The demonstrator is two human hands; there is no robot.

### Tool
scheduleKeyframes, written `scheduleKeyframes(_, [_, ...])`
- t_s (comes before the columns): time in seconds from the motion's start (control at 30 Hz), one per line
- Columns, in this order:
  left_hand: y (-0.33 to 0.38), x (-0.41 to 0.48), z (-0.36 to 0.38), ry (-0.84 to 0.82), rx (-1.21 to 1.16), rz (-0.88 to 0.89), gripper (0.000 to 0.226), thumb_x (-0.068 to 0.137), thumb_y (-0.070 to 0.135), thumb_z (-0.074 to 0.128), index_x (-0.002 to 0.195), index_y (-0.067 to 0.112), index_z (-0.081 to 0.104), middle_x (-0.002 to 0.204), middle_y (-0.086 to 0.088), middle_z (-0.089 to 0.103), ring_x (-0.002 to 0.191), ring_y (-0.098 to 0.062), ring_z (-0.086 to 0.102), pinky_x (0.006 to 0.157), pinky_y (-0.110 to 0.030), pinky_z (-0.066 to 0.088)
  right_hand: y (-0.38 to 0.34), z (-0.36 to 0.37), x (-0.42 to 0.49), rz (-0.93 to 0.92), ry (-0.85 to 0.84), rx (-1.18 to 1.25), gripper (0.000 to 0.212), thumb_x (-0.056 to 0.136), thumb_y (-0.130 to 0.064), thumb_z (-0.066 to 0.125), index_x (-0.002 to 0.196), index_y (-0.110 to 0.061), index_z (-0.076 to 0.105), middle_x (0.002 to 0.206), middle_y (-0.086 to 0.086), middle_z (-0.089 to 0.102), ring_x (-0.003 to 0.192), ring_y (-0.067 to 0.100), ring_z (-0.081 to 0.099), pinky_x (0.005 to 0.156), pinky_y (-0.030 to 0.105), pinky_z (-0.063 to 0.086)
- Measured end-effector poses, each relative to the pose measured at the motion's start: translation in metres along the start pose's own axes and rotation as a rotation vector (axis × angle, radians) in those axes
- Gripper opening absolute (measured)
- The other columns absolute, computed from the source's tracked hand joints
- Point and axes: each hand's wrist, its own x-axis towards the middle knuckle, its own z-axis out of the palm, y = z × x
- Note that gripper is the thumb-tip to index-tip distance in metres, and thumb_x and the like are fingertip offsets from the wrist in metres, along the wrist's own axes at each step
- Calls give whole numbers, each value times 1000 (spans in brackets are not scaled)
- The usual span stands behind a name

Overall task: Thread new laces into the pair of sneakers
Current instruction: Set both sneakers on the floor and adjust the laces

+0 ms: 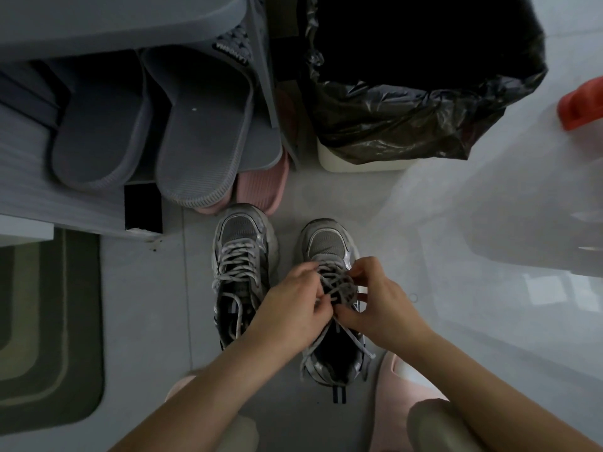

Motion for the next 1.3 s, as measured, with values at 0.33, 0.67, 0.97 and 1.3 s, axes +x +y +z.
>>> scheduleKeyframes(0.33, [-30, -17, -1, -107, -359, -106, 19, 74, 38, 54, 67, 21, 49, 120, 15, 52, 106, 18, 48, 85, -4, 34, 0, -4, 2, 1, -50, -71, 46, 73, -26, 75, 100, -24, 38, 101, 2, 61, 91, 20, 61, 82, 38, 53])
scheduleKeyframes(0.67, [-1, 11, 10, -119, -326, -513, 34, 63, 45, 68, 77, 17, 53, 75, -2, 65, 77, -23, 65, 68, -34, 53, -29, -11, 26, -172, -143, -666, 24, 86, -32, 49, 103, -24, 63, 117, 1, 51, 112, 24, 50, 91, 31, 39])
scheduleKeyframes(0.97, [-5, 5, 16, -45, -508, -629, 46, 47, 52, 58, 79, 19, 52, 74, -5, 64, 76, -27, 66, 69, -49, 57, -21, -13, 4, -166, -40, -627, 32, 64, -43, 41, 65, -18, 61, 87, 0, 62, 74, 24, 64, 62, 32, 47])
scheduleKeyframes(1.3, [-7, 3, 17, -65, -493, -589, 32, 64, 45, 64, 78, 20, 51, 64, -1, 60, 61, -22, 58, 65, -44, 54, -22, -21, -1, -144, -5, -559, 21, 72, -42, 53, 81, -26, 64, 99, -4, 60, 89, 22, 61, 77, 36, 43])
